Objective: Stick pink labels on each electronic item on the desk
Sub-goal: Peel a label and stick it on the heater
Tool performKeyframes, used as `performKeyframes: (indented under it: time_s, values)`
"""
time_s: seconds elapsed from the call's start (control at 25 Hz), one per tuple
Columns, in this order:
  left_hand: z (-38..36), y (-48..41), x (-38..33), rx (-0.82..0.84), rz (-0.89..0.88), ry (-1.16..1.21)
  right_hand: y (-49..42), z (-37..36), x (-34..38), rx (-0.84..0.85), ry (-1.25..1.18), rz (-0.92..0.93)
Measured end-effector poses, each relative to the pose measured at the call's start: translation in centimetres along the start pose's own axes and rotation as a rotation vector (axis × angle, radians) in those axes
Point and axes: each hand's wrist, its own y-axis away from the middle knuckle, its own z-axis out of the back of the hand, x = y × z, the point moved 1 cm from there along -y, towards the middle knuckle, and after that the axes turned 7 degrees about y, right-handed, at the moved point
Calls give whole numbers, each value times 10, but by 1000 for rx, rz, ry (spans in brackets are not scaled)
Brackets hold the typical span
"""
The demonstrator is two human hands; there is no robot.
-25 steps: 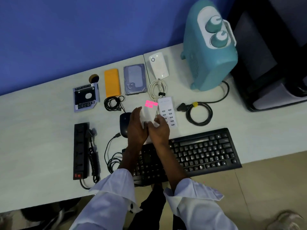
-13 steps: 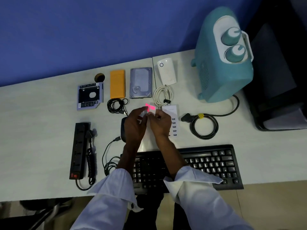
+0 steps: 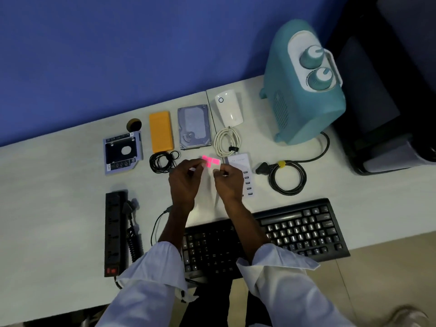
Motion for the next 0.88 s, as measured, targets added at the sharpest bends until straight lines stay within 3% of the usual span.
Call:
performKeyframes:
  time_s: [0.28, 0.48, 0.88]
  values:
    - [7, -10, -6, 194, -17, -31, -2, -2, 5, 17, -93, -71]
    - [8, -23, -14, 297, -180, -188, -6, -5, -1, -7, -59, -72]
    - [8, -27, -10, 354, -242, -255, -7, -6, -3, -8, -41, -86]
